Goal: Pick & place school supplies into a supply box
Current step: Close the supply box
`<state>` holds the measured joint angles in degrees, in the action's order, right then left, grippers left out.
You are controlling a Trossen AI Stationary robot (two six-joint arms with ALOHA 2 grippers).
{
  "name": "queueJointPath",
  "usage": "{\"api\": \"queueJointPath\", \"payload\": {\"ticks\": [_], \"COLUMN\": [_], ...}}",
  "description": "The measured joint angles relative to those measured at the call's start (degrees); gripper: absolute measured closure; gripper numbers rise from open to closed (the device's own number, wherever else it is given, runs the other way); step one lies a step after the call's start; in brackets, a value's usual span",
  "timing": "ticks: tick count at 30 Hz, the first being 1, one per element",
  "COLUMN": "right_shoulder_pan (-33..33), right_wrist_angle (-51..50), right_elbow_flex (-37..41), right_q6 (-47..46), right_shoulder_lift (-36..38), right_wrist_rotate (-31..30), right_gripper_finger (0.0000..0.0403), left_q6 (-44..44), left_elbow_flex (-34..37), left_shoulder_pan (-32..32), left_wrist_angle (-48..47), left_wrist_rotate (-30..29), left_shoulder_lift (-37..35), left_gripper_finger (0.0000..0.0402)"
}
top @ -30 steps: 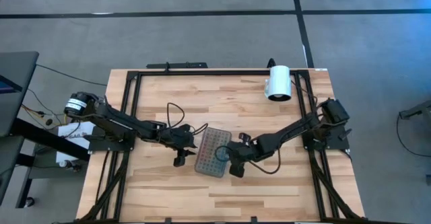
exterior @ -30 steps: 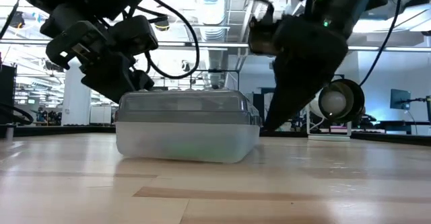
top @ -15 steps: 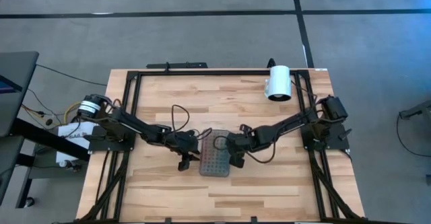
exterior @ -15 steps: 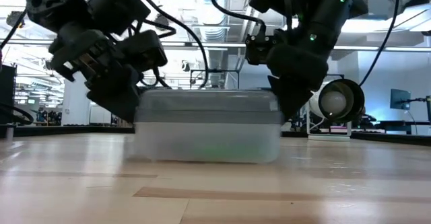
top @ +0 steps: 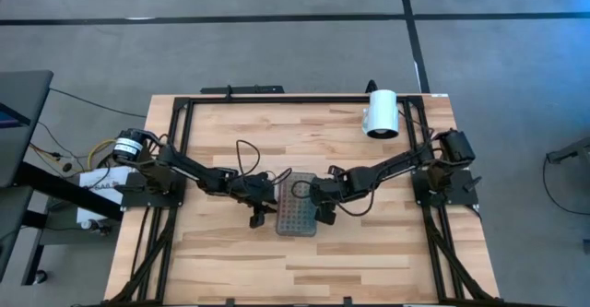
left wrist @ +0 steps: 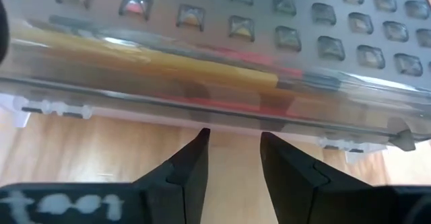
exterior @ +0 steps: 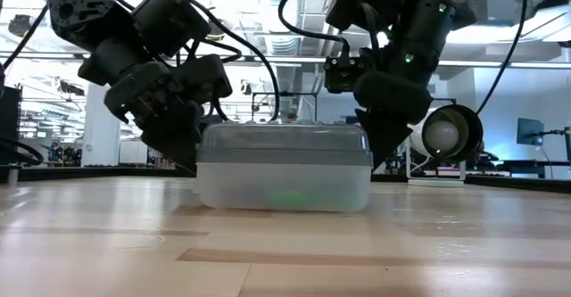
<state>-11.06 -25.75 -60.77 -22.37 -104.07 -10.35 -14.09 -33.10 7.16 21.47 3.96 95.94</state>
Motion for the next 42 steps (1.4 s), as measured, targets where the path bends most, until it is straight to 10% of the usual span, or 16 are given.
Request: {"api": "queueJointPath", "payload": {"ticks": [42], "right_shoulder_pan": [1.7], "right_wrist_angle": [-1.2], "right_elbow_flex": [0.0], "right_q6": [1.4], "right_shoulder_lift": [1.0], "right_wrist_rotate": [0.4], "right_gripper_finger": [0.0281], "left_q6": [-1.6], "left_elbow_flex": [0.0], "left_shoulder_pan": [-0.8], "left_wrist_angle": [0.7], "left_wrist_rotate": [1.8], "left_shoulder_lift": [-0.1], "left_gripper_finger": [0.0278]}}
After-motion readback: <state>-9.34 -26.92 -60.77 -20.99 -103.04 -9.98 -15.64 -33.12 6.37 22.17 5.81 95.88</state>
